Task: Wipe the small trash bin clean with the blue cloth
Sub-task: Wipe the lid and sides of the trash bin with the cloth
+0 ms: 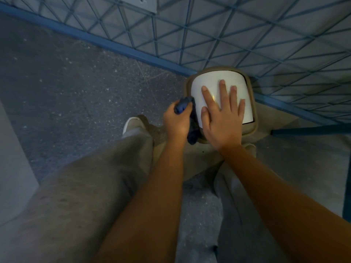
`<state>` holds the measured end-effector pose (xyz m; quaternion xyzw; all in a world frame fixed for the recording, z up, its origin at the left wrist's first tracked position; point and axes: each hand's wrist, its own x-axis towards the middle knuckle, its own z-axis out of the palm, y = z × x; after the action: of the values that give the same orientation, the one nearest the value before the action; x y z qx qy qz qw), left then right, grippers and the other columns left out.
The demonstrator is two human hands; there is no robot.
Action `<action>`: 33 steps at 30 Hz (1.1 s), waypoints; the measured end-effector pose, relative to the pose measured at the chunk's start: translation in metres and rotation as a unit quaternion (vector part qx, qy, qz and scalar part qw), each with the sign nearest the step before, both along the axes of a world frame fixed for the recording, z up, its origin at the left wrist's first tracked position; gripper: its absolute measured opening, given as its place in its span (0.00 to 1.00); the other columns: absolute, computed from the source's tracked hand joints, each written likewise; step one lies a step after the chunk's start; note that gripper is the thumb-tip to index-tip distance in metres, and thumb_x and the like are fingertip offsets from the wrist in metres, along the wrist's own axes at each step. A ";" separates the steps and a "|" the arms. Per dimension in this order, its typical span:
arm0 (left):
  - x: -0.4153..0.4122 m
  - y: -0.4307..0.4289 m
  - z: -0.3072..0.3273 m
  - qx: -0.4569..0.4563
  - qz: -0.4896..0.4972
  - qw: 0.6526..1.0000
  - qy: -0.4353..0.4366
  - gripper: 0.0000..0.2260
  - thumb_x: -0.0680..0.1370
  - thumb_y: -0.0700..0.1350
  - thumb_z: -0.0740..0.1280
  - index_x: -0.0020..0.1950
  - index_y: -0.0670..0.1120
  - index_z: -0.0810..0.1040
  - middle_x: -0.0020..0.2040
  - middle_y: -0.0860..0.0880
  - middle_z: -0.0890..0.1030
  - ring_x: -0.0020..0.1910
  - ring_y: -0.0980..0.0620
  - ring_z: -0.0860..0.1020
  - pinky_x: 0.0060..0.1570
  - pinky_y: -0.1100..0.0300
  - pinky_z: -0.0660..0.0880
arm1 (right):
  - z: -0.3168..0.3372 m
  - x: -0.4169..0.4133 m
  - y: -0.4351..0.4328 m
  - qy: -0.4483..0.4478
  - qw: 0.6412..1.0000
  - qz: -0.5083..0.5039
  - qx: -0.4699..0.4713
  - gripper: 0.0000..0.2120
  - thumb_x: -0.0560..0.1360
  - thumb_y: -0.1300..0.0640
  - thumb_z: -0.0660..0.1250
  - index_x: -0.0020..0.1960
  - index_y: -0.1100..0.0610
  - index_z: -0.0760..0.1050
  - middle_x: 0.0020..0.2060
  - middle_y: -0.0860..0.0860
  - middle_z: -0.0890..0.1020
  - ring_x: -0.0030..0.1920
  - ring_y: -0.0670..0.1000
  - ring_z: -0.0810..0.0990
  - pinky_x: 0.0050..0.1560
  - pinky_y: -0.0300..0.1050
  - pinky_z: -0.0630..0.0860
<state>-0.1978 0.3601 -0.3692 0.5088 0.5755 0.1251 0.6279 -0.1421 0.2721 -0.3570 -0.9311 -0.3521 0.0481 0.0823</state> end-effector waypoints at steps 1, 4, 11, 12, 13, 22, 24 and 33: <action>0.005 0.007 0.002 0.009 -0.004 1.000 -0.007 0.13 0.74 0.45 0.68 0.55 0.41 0.77 0.52 0.45 0.80 0.51 0.48 0.78 0.53 0.55 0.75 | 0.000 0.000 0.000 -0.002 1.000 0.000 -0.001 0.24 0.78 0.49 0.52 0.74 0.44 0.56 0.76 0.55 0.57 0.75 0.63 0.53 0.72 0.66 0.52; 0.006 0.013 0.001 0.003 -0.024 1.000 0.004 0.11 0.74 0.45 0.68 0.52 0.40 0.77 0.51 0.43 0.80 0.48 0.49 0.77 0.51 0.55 0.75 | -0.002 0.001 -0.001 -0.007 1.000 -0.002 -0.003 0.24 0.78 0.48 0.52 0.74 0.44 0.57 0.76 0.55 0.57 0.75 0.62 0.53 0.71 0.66 0.52; -0.022 -0.016 -0.017 -0.058 -0.025 0.997 0.038 0.09 0.73 0.43 0.70 0.34 0.48 0.72 0.38 0.48 0.77 0.44 0.49 0.76 0.50 0.53 0.75 | -0.001 0.000 0.000 -0.007 1.000 -0.001 0.000 0.24 0.78 0.48 0.52 0.74 0.44 0.57 0.76 0.55 0.57 0.75 0.63 0.53 0.72 0.66 0.52; -0.020 -0.013 -0.015 -0.059 -0.024 0.997 0.039 0.10 0.73 0.43 0.70 0.34 0.48 0.72 0.36 0.50 0.76 0.44 0.50 0.76 0.49 0.54 0.75 | -0.001 0.000 0.000 -0.009 1.000 -0.001 0.000 0.24 0.78 0.48 0.51 0.74 0.44 0.57 0.76 0.55 0.57 0.75 0.63 0.53 0.72 0.66 0.52; -0.016 -0.009 -0.011 -0.057 -0.022 0.998 0.031 0.08 0.73 0.44 0.69 0.36 0.47 0.73 0.36 0.50 0.75 0.43 0.50 0.76 0.47 0.56 0.74 | -0.001 0.000 0.000 -0.010 1.000 -0.001 -0.001 0.24 0.78 0.48 0.51 0.74 0.44 0.57 0.76 0.55 0.57 0.75 0.63 0.53 0.72 0.66 0.52; 0.002 0.008 0.002 -0.047 -0.008 0.999 -0.012 0.11 0.74 0.46 0.68 0.52 0.40 0.78 0.51 0.40 0.81 0.50 0.45 0.79 0.55 0.49 0.76 | -0.002 -0.001 -0.001 -0.008 1.000 -0.002 -0.005 0.24 0.78 0.47 0.50 0.74 0.44 0.56 0.76 0.55 0.57 0.75 0.62 0.53 0.71 0.66 0.52; -0.005 0.002 -0.005 -0.052 -0.008 0.999 0.007 0.10 0.75 0.46 0.68 0.49 0.40 0.78 0.50 0.40 0.81 0.48 0.46 0.78 0.54 0.50 0.76 | -0.002 -0.003 -0.001 -0.009 1.000 -0.001 0.000 0.24 0.77 0.48 0.50 0.74 0.44 0.57 0.76 0.55 0.57 0.75 0.63 0.53 0.71 0.66 0.52; 0.011 0.022 -0.014 0.035 -0.062 0.994 0.088 0.09 0.74 0.48 0.67 0.48 0.43 0.77 0.50 0.42 0.80 0.50 0.44 0.78 0.51 0.52 0.75 | -0.003 0.001 0.001 -0.017 1.000 0.002 -0.001 0.24 0.77 0.48 0.52 0.73 0.44 0.58 0.75 0.55 0.58 0.75 0.63 0.55 0.70 0.67 0.54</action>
<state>-0.1865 0.3819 -0.3831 0.5743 0.5914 0.0608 0.5628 -0.1414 0.2728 -0.3600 -0.9312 -0.3551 0.0325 0.0754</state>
